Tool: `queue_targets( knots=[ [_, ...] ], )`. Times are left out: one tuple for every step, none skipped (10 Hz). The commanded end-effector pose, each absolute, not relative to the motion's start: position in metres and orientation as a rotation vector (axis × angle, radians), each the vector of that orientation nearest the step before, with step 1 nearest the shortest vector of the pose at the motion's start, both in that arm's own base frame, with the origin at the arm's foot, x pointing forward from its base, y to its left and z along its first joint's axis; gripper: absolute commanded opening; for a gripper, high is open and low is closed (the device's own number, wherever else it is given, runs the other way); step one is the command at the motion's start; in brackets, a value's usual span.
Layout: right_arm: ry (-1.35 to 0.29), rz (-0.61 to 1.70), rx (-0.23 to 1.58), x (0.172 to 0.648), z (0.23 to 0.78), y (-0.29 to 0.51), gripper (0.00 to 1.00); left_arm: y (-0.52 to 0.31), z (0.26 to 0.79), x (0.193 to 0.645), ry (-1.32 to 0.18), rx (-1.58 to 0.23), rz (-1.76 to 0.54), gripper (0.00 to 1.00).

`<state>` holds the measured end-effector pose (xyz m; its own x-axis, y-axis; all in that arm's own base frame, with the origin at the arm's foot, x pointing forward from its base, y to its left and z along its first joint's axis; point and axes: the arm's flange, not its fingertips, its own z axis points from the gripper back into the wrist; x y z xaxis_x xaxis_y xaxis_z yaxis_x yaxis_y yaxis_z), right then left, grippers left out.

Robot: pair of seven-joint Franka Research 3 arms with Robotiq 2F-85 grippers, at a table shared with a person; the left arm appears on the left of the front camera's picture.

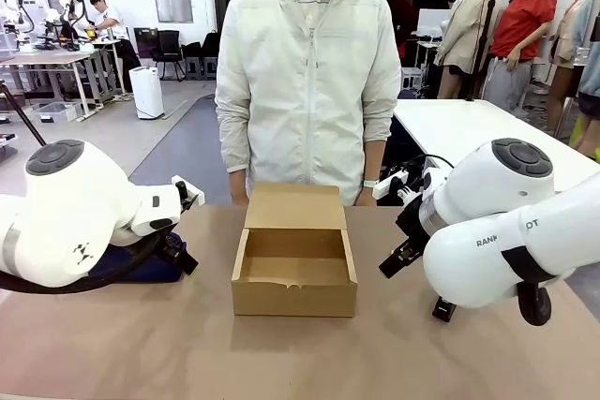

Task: Pack the items into the box.
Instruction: Pick up the item indicated by the person and place it inside the Mailer Box.

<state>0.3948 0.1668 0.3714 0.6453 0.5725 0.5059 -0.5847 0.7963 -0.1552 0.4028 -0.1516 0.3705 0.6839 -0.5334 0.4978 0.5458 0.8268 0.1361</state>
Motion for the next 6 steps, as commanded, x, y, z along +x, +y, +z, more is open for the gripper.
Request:
queue_targets(
  knots=[
    [-0.568, 0.658, 0.023, 0.395, 0.371, 0.167, 1.00, -0.151, 0.371, 0.403, -0.551, -0.024, -0.605, 1.00],
    [-0.568, 0.658, 0.023, 0.395, 0.371, 0.167, 1.00, -0.151, 0.371, 0.403, -0.551, -0.024, -0.605, 1.00],
    [-0.568, 0.658, 0.023, 0.395, 0.371, 0.167, 1.00, -0.151, 0.371, 0.403, -0.551, -0.024, -0.605, 1.00],
    [-0.568, 0.659, 0.023, 0.395, 0.371, 0.167, 1.00, -0.152, 0.370, 0.403, -0.550, -0.024, -0.605, 1.00],
    [-0.563, 0.651, 0.097, 0.394, 0.387, 0.161, 1.00, -0.153, 0.387, 0.397, -0.539, -0.094, -0.597, 1.00],
    [-0.540, 0.571, 0.204, 0.396, 0.417, 0.154, 1.00, -0.156, 0.415, 0.393, -0.438, -0.226, -0.527, 1.00]
  ],
)
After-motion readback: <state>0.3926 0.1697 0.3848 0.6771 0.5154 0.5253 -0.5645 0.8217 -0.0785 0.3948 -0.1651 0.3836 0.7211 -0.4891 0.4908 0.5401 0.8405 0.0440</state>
